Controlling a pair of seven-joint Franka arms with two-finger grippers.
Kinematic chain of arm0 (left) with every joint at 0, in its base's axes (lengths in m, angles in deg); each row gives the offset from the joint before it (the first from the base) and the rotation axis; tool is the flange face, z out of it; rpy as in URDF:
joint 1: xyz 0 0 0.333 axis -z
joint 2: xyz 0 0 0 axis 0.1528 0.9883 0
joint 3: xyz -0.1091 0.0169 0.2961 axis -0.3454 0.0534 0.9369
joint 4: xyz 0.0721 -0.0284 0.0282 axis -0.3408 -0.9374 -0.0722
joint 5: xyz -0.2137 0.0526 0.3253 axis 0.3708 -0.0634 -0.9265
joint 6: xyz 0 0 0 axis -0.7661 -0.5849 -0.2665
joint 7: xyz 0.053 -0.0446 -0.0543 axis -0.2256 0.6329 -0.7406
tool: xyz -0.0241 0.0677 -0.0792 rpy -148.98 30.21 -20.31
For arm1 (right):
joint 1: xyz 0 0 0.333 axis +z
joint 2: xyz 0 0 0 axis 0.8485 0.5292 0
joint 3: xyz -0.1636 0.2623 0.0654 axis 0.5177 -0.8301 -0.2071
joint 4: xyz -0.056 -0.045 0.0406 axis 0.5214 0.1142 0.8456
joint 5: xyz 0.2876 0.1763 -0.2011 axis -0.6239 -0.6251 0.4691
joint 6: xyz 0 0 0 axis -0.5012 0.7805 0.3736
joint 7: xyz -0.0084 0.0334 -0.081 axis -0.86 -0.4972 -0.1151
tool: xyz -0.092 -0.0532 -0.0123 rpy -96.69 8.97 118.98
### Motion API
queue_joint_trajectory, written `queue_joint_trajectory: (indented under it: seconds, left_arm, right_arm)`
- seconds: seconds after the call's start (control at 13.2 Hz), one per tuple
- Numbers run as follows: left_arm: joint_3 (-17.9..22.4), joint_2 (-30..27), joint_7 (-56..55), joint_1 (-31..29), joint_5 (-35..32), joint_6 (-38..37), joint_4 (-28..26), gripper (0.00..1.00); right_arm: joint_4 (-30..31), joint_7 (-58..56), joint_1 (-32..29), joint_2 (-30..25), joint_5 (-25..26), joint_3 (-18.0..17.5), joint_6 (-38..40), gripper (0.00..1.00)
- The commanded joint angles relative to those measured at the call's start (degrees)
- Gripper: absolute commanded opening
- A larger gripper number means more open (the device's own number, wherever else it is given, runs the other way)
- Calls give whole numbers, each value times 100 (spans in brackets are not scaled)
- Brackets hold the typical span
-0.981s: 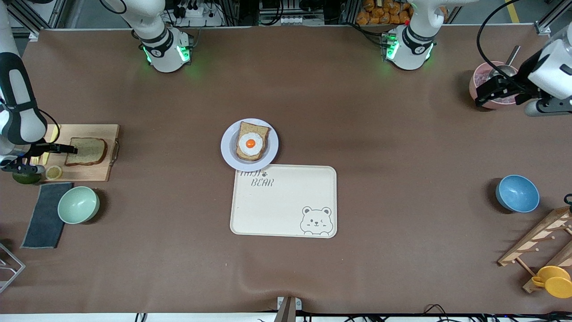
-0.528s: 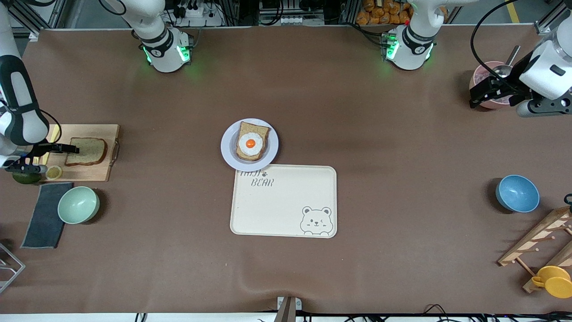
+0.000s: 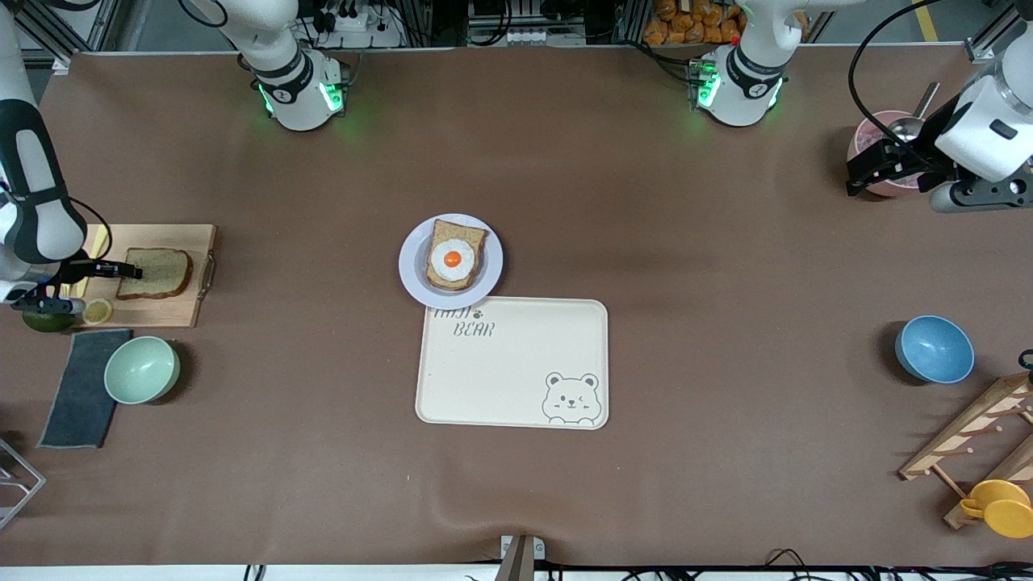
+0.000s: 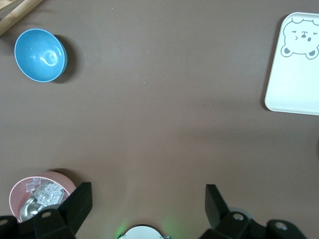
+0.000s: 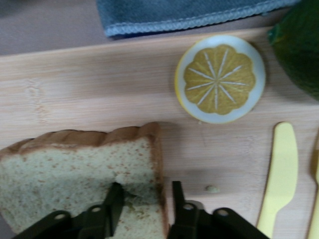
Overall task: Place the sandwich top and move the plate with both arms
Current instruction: 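Grasp the bread slice edge with the right gripper and lift it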
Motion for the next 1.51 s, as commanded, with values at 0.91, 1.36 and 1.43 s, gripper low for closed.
queue_joint_trajectory:
  seconds: [0.91,1.36,1.43]
  left_arm:
    - [-45,-154,-62,-49,-126,289,-217,100]
    - [-45,-180,-54,-57,-117,297,-296,100]
    - [-45,-180,-54,-57,-117,315,-305,100]
  right_arm:
    - [-112,-155,-74,-380,5,-66,258,0]
    - [-849,-147,-57,-495,-231,-215,1522,0]
    - [-954,-147,-22,-512,-241,-215,1664,0]
